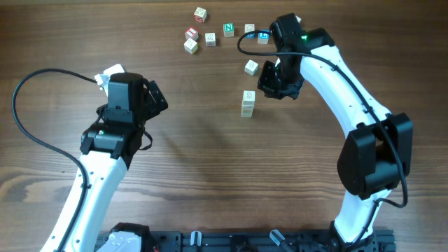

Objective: Form a tower

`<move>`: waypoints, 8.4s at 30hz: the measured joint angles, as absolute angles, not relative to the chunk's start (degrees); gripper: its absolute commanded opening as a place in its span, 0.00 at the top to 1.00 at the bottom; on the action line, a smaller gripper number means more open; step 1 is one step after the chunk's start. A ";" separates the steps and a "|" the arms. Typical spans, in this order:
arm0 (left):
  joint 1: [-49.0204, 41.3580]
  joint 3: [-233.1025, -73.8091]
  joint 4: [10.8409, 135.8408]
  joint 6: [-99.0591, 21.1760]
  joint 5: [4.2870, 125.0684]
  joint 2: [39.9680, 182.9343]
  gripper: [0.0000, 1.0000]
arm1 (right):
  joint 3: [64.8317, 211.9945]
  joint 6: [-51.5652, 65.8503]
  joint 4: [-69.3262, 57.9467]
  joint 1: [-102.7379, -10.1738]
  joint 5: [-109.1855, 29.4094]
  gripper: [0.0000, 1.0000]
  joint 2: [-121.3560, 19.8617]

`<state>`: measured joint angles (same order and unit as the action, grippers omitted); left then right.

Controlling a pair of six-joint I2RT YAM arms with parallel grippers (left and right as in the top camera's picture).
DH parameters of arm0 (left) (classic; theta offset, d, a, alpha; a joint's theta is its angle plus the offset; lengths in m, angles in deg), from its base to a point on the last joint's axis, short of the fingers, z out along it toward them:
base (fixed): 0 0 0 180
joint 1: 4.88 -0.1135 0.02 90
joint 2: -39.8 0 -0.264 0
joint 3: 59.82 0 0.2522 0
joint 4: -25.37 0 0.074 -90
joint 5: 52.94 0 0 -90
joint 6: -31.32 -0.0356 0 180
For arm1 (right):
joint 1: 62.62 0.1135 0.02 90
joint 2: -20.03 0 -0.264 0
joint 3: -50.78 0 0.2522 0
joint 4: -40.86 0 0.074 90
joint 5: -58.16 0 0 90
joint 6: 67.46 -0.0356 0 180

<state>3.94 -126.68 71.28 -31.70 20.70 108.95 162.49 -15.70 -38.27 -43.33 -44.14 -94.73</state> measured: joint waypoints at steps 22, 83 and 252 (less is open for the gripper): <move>3.94 -126.68 71.28 -31.70 20.70 108.95 0.00 | 161.61 -16.48 -34.55 -43.61 -49.73 0.96 -98.76; 3.94 -126.68 71.28 -31.54 20.70 108.95 0.00 | 161.61 -17.36 -35.01 -46.08 -54.15 0.95 -100.61; 3.94 -126.68 71.30 -31.54 20.70 108.95 0.00 | 168.72 -1.49 -35.51 -30.94 -30.30 0.23 -96.92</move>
<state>3.94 -126.68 71.30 -31.54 20.70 108.95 168.72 -1.49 -35.51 -30.94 -30.30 -96.92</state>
